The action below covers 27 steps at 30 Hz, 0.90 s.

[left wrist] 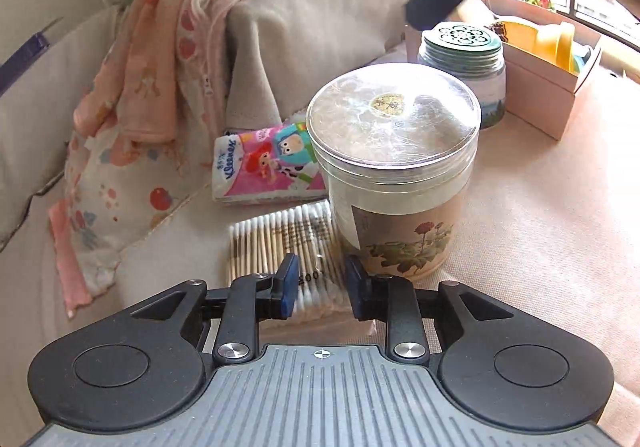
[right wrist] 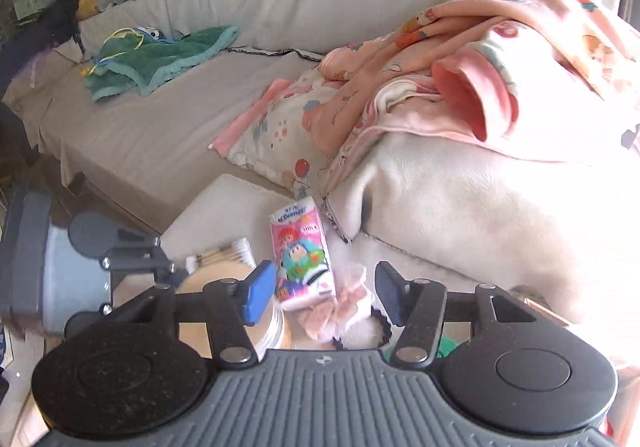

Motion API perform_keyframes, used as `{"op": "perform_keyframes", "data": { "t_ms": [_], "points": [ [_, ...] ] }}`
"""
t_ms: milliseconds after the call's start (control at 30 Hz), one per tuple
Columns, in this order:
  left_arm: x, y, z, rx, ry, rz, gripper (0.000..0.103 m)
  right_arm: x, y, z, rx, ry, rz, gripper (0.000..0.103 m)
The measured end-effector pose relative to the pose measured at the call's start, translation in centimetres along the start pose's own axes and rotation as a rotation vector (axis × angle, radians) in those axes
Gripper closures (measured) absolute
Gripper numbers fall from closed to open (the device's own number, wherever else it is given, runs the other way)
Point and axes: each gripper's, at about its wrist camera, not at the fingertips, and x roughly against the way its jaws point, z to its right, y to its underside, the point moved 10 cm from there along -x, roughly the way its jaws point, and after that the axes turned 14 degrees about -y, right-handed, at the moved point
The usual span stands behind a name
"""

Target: Organize soft objects

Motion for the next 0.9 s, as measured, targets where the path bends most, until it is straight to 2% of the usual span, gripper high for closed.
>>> {"op": "perform_keyframes", "data": {
  "t_ms": [167,233,367,400,467,500,600,667,733,767,800,900],
  "points": [
    [-1.0,1.2,-2.7,0.058,-0.146,-0.063,0.070,2.7,3.8,-0.9,0.017,0.033,0.071,0.045],
    [-1.1,1.4,-3.4,0.113,-0.131,-0.068,0.071,2.9,5.6,-1.4,0.024,0.038,0.081,0.043],
    [-1.1,1.1,-2.7,0.144,0.010,-0.082,0.028,1.7,9.4,-3.3,0.028,-0.025,0.029,0.043],
    [-1.1,1.0,-2.4,0.137,0.029,-0.085,0.023,1.1,10.2,-3.6,0.034,-0.032,0.013,0.043],
    [-0.9,0.9,-2.1,0.113,0.031,-0.089,0.023,-0.4,11.9,-4.3,0.062,-0.007,-0.022,0.043],
    [-0.7,0.8,-2.3,0.101,0.030,-0.086,0.027,-1.0,12.3,-4.5,0.081,0.015,-0.031,0.043],
    [-0.8,-0.1,-3.8,0.092,-0.048,-0.046,0.030,-2.3,13.3,-5.0,0.114,0.029,-0.050,0.043],
    [-1.8,-0.2,-4.4,0.088,-0.067,-0.068,0.030,-2.9,13.7,-5.5,0.116,0.008,-0.055,0.043],
    [-3.6,0.2,-4.9,0.077,-0.073,-0.128,0.029,-3.5,14.2,-5.8,0.101,-0.019,-0.062,0.043],
    [-4.3,0.4,-5.0,0.079,-0.068,-0.149,0.025,-3.8,14.3,-5.9,0.093,-0.028,-0.066,0.043],
    [-4.8,0.4,-5.3,0.091,-0.065,-0.154,0.022,-4.0,14.6,-6.1,0.083,-0.037,-0.074,0.043],
    [-5.9,0.1,-6.2,0.183,-0.038,-0.167,0.021,-4.4,15.2,-6.4,0.080,-0.047,-0.060,0.034]
  ]
}}
